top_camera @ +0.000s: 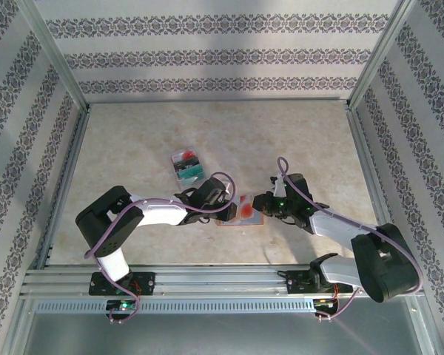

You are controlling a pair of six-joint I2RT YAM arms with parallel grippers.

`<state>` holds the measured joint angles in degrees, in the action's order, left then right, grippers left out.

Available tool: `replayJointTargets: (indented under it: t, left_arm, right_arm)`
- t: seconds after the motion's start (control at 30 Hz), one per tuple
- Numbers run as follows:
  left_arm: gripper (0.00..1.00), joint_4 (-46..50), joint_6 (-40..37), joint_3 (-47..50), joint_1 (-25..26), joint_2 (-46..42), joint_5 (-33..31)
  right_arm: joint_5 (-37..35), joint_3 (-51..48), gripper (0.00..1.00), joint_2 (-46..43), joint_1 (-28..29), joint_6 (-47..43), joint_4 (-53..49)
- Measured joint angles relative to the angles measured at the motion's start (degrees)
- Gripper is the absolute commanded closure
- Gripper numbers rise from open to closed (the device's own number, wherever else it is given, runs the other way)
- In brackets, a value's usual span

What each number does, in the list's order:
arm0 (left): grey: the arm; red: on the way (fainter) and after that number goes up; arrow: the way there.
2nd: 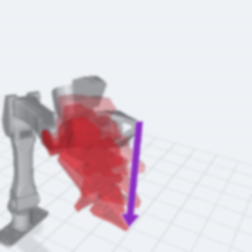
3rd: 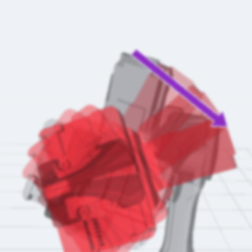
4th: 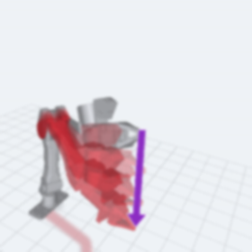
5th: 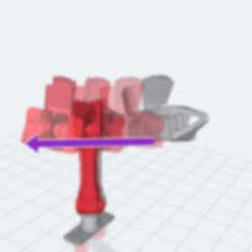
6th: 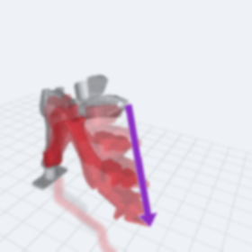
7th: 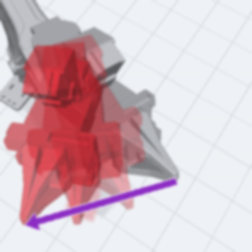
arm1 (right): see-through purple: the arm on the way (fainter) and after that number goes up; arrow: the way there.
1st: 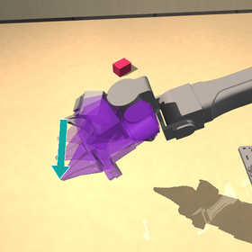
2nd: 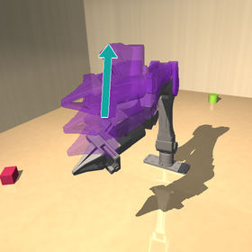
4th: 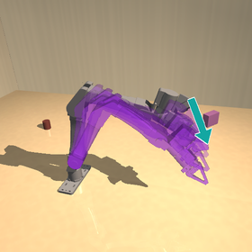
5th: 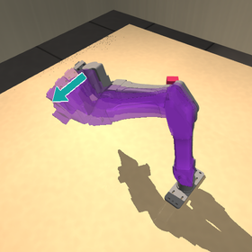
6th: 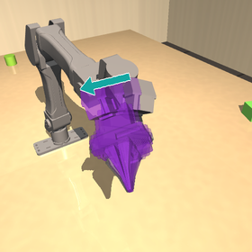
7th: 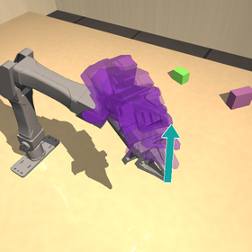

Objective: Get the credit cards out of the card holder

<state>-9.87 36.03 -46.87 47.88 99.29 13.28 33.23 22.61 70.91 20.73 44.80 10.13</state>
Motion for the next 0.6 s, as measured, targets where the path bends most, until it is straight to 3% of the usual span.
replayJointTargets:
  t: [0.33,0.6]
  left_arm:
    - [0.47,6.3,-3.8,-2.6,-0.6,-7.3,-0.5]
    - [0.31,16.5,-17.4,-8.1,-8.4,-17.4,1.6]
  right_arm:
    - [-0.6,5.5,1.00,-6.5,0.0,-8.2,-10.8]
    - [3.3,9.3,1.00,-10.1,1.7,-16.0,-15.7]
